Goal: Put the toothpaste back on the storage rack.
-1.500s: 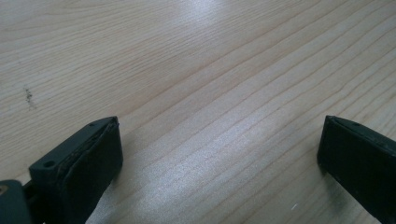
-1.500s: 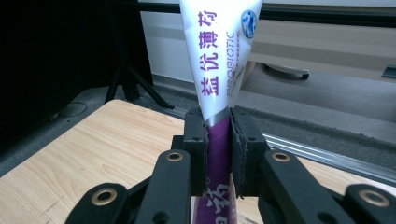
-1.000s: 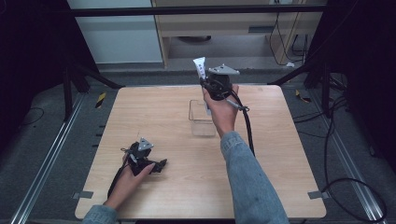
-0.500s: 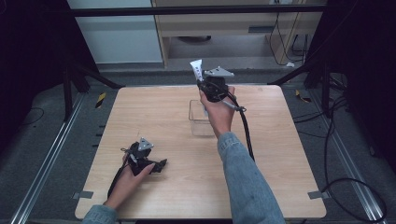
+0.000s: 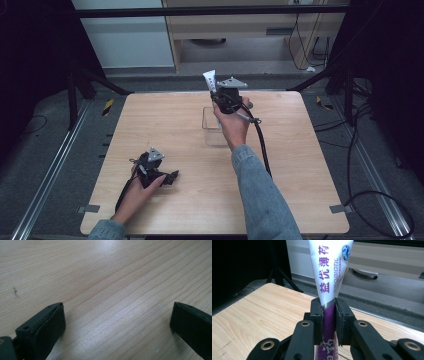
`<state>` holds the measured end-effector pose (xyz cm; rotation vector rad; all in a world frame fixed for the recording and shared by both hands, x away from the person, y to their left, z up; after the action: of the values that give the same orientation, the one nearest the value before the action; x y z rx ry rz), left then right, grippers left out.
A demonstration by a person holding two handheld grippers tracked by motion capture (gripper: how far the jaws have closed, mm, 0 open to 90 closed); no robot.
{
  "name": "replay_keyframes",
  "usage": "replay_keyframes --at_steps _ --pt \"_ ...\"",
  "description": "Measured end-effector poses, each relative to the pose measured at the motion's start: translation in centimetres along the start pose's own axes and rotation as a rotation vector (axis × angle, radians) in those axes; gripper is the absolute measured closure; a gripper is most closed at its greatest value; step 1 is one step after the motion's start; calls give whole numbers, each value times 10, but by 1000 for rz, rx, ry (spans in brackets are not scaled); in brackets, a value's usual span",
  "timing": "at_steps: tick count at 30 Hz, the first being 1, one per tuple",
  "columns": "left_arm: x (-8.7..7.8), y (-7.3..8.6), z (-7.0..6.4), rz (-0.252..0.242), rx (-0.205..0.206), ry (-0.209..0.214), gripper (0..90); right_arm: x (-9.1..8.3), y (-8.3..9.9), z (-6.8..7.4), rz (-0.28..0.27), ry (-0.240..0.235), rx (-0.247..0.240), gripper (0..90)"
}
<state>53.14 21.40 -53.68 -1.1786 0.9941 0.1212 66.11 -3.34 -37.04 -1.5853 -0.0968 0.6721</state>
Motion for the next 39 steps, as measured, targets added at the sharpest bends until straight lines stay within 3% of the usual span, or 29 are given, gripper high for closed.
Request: replay_keyframes --at_steps 30,39 --pt "0 0 0 2 3 0 0 5 17 -1 53 5 -26 781" --pt "0 0 0 2 3 0 0 8 25 3 91 6 -69 781"
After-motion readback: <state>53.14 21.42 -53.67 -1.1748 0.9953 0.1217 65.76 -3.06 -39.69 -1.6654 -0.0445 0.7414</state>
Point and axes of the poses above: each handheld gripper's, and its own axes: x roughly forward along the jaws, y roughly out of its underside, z roughly to its left, the point moved 4 cm from there along x, roughly forward along the jaws, and after that the axes turned 1 degree about -y, right-handed, at the moved point
